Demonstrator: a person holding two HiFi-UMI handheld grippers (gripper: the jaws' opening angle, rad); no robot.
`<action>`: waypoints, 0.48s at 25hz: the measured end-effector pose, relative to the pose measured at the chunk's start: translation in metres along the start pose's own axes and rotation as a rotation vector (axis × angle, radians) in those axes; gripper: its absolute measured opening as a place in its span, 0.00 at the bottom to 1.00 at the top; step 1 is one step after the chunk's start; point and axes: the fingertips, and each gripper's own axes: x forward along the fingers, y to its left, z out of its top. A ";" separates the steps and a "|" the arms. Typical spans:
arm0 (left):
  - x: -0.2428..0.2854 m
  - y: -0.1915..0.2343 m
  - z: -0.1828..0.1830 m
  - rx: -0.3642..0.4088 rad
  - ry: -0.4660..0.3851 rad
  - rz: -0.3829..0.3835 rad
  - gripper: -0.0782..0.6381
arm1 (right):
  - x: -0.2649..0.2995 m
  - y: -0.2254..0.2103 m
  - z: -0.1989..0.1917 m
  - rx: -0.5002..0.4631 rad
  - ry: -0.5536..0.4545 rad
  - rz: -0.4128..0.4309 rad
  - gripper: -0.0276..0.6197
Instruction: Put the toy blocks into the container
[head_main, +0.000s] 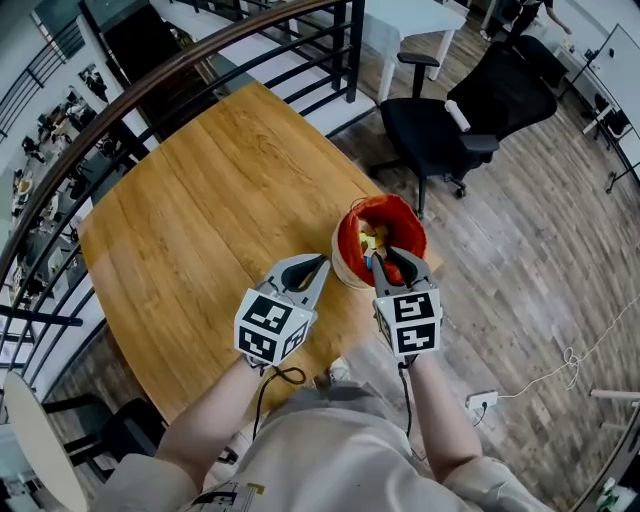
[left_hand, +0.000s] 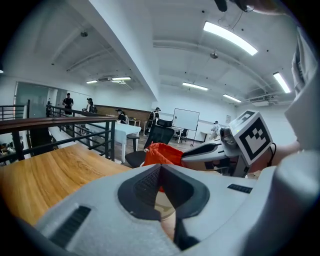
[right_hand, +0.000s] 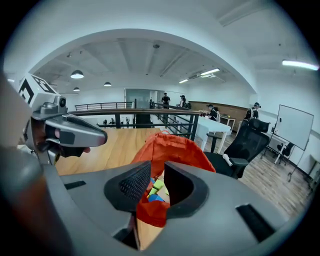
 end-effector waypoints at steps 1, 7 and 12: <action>-0.004 -0.001 0.003 0.003 -0.010 0.006 0.13 | -0.005 0.003 0.005 -0.005 -0.011 0.004 0.18; -0.033 -0.006 0.024 0.029 -0.075 0.036 0.13 | -0.037 0.021 0.046 -0.047 -0.118 0.035 0.18; -0.066 -0.010 0.054 0.033 -0.158 0.062 0.13 | -0.073 0.040 0.087 -0.029 -0.268 0.091 0.18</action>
